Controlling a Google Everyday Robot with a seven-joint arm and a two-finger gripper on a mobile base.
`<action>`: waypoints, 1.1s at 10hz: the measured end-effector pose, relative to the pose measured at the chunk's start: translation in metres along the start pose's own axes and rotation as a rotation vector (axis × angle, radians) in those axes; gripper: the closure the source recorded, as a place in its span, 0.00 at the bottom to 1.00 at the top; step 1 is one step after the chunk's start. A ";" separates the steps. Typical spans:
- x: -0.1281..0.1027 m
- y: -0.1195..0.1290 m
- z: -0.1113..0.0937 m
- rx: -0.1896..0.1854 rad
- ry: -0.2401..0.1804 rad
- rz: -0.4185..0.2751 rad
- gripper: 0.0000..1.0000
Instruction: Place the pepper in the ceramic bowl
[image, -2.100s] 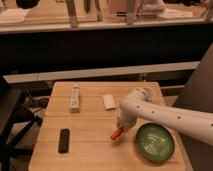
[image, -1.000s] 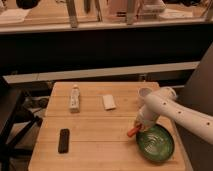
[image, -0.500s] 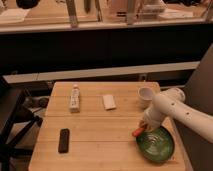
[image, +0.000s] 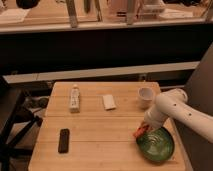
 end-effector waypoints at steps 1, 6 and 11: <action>0.000 0.000 -0.001 0.001 0.001 -0.001 1.00; 0.000 0.003 -0.002 0.005 0.003 -0.006 1.00; 0.001 0.004 -0.004 0.008 0.007 -0.009 1.00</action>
